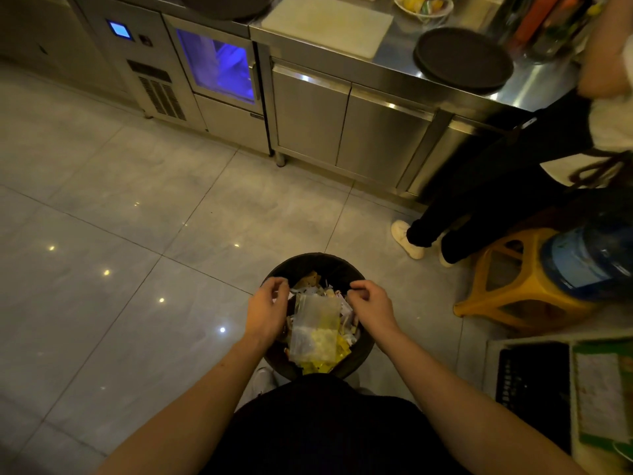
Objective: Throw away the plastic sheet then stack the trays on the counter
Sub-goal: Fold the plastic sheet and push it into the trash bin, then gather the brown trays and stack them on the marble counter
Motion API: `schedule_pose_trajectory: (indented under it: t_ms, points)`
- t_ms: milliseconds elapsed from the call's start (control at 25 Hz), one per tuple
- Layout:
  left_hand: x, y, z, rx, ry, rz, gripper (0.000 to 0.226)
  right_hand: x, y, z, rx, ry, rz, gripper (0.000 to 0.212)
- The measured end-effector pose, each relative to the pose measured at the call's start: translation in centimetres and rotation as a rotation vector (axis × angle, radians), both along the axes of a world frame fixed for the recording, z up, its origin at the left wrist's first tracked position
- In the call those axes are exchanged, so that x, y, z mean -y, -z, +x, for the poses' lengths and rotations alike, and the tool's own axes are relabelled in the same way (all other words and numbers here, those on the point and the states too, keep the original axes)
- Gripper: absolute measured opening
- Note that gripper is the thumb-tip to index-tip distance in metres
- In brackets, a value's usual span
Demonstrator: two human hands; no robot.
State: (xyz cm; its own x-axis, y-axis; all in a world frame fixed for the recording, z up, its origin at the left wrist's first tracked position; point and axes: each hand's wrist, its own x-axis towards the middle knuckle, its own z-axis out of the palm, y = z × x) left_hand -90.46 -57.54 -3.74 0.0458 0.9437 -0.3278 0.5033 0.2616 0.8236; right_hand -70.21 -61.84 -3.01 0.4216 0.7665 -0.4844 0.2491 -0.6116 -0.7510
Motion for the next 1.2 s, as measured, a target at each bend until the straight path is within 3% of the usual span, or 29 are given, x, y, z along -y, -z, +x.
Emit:
schedule_pose_trajectory:
  t_ms: [360, 840, 1200]
  points:
    - [-4.2, -4.0, -4.8, -0.170, 0.064, 0.266, 0.036, -6.6, -3.6, -4.0, 0.039, -0.223, 0.204, 0.034]
    - [-15.4, -9.0, -27.8, -0.169, 0.198, 0.488, 0.039, -18.1, -10.2, -26.9, 0.388, -0.247, 0.445, 0.044]
    - [-26.6, -11.2, -24.0, -0.075, 0.383, 0.625, 0.036, -21.2, -13.1, -22.8, 0.692, 0.009, 0.382, 0.049]
